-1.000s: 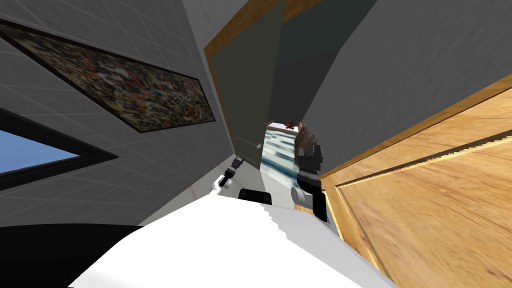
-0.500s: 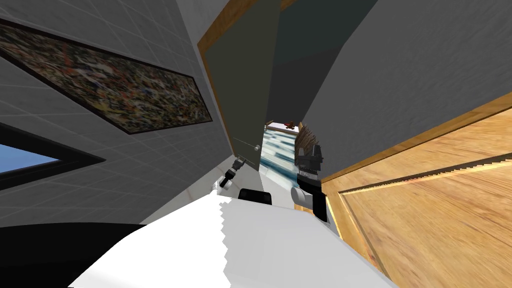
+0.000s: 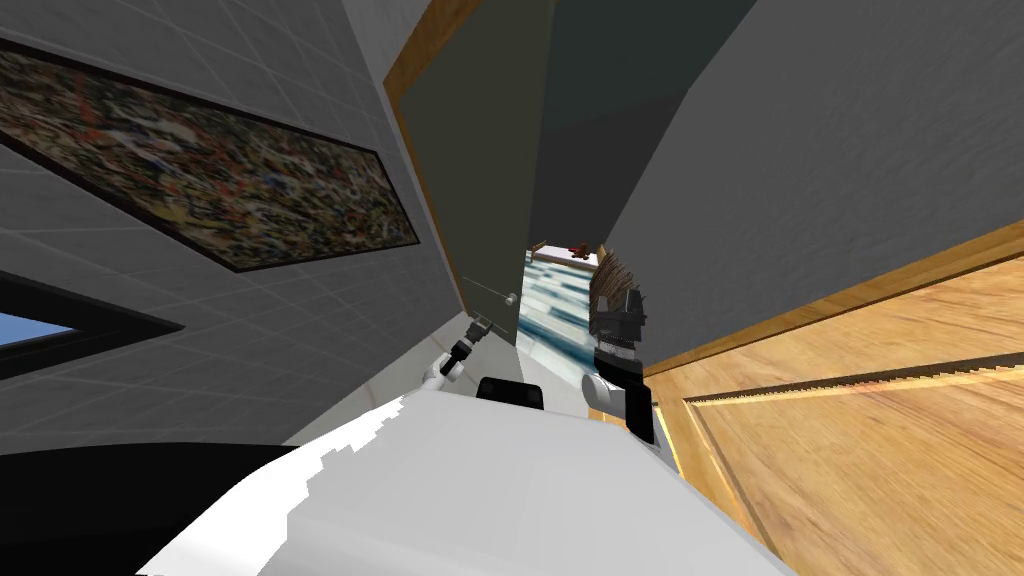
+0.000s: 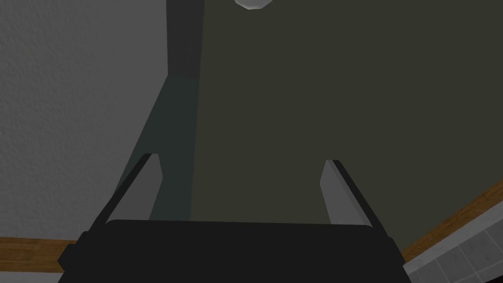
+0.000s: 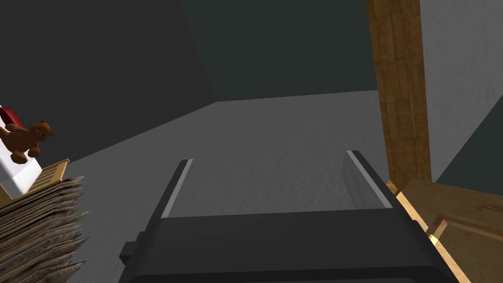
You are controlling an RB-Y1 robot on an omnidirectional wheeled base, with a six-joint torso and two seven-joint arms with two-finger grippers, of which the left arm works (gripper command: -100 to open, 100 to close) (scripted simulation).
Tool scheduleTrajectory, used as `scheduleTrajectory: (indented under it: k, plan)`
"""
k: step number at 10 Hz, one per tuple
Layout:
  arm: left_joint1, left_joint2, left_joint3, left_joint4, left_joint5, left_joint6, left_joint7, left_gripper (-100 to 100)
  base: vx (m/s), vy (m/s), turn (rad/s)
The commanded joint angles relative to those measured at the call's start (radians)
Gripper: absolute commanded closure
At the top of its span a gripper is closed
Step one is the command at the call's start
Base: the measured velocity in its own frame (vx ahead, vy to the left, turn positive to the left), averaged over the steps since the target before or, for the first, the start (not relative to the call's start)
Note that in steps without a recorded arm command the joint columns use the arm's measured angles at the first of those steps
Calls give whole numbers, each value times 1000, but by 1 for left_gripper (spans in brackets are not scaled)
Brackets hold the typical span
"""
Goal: Pull the door open
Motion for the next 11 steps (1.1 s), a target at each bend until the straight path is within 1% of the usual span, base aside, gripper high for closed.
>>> scheduleTrajectory:
  k: [1,2,8,10,11]
  plan:
    - [-11,3,-1,42,-13,-12,-29,-100,139,-62,10]
    - [-21,5,-2,71,-23,-18,-48,-100,124,-58,10]
    - [-50,9,-5,160,-54,-36,-107,-100,90,-32,7]
    - [-66,12,-7,208,-70,-46,-139,-100,129,-23,13]
    - [-62,10,-5,196,-64,-45,-130,-100,77,-15,7]
